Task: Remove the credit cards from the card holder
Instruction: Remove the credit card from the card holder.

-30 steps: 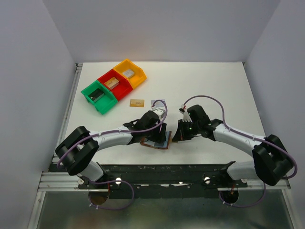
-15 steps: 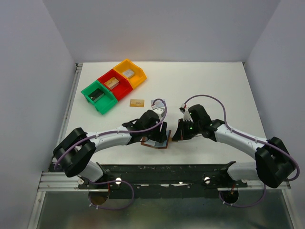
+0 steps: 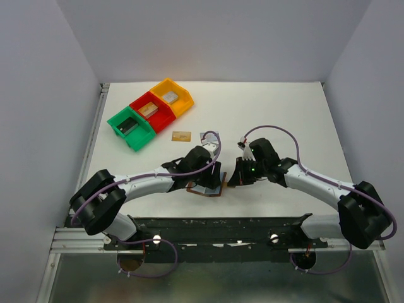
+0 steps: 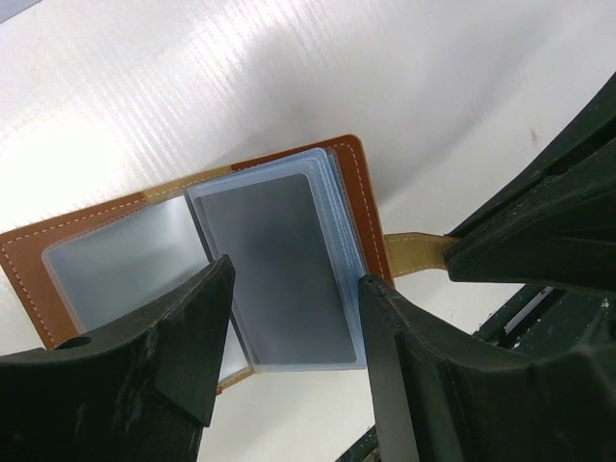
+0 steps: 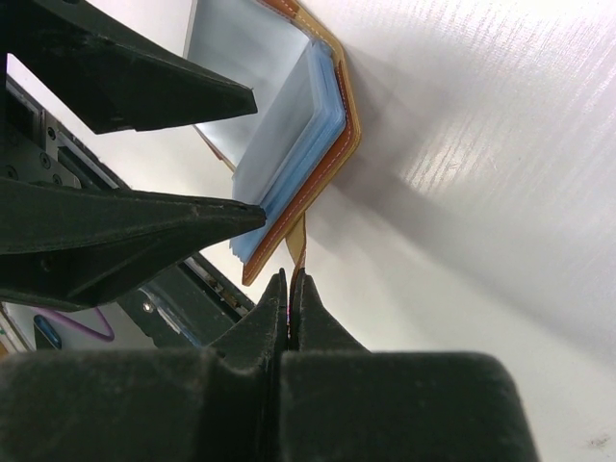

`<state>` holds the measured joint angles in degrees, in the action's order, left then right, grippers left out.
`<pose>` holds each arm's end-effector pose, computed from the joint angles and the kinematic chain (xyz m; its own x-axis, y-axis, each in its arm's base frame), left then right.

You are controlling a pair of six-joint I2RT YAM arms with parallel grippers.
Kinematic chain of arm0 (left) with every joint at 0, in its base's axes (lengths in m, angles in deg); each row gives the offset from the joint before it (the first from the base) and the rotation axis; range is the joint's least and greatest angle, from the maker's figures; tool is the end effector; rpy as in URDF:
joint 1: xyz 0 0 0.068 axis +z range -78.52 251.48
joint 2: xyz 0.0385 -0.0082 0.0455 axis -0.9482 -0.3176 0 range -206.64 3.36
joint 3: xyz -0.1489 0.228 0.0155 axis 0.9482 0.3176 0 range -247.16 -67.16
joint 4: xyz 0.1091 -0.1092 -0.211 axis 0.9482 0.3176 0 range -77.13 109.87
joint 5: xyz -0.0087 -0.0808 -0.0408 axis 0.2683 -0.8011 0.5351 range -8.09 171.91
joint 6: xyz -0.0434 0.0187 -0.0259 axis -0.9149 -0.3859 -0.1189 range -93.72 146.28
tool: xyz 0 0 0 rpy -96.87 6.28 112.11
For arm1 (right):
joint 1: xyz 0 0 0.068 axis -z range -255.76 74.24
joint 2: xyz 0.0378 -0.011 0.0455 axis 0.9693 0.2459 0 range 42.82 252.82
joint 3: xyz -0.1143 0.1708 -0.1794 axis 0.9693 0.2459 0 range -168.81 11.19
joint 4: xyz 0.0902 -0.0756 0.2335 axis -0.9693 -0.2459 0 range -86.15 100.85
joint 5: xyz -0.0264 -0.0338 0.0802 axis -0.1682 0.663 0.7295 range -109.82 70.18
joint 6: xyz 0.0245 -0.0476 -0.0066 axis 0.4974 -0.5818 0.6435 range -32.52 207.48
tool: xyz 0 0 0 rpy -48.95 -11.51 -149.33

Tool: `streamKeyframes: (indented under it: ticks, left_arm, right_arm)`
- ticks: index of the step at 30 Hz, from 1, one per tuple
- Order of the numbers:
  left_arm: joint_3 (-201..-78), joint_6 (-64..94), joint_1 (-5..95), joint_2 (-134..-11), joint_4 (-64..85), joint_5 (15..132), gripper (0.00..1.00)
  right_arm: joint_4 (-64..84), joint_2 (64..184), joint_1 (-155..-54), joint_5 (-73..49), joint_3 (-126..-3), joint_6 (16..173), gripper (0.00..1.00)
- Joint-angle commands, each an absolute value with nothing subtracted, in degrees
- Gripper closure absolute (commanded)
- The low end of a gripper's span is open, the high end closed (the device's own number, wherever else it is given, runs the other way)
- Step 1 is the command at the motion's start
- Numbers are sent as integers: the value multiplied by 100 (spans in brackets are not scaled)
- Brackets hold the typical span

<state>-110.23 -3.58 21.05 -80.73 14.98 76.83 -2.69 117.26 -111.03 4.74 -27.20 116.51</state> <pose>0.1867 -0.2309 0.1857 -0.7805 0.1659 -0.6027 0.4848 0.7695 -0.4159 0.1969 0.1574 0.1911 -0.9052 -0.0994 -0.4131 -0.3497 0.7267 0.5913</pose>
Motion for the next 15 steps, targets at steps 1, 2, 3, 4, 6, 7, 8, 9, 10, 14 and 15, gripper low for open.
streamKeyframes:
  ticks: [1,2,3,4,6,7,8,9,10,14,15]
  left_arm:
    - [-11058,-386,2068,-8040,1621,7918,34]
    - [-11058,-386,2068,-8031,1639,7953,34]
    - [-11041,-395,2059,-8022,1648,7989,34]
    - [-11032,-395,2059,-8014,1648,8024,35]
    - [-11014,-421,2068,-7987,1674,8120,35]
    - [-11006,-421,2068,-7978,1691,8147,35]
    - [-11005,-430,2059,-7970,1718,8147,36]
    - [-10997,-422,2050,-7952,1735,8295,36]
    - [-10997,-430,2059,-7926,1753,8340,36]
    - [-10962,-465,2059,-7829,1815,8533,37]
    - [-10944,-474,2059,-7794,1832,8586,37]
  right_arm:
    - [-189,11603,-11118,559,-2704,11639,100]
    - [-189,11603,-11127,558,-2713,11639,100]
    - [-189,11603,-11127,550,-2704,11639,100]
    - [-189,11603,-11118,550,-2704,11639,100]
    - [-189,11612,-11110,550,-2704,11639,100]
    - [-189,11612,-11118,541,-2704,11639,100]
    - [-189,11612,-11118,541,-2696,11639,100]
    - [-198,11621,-11118,532,-2696,11639,100]
    - [-198,11612,-11118,532,-2696,11639,100]
    - [-198,11630,-11118,514,-2696,11630,100]
    - [-198,11638,-11118,506,-2704,11622,100]
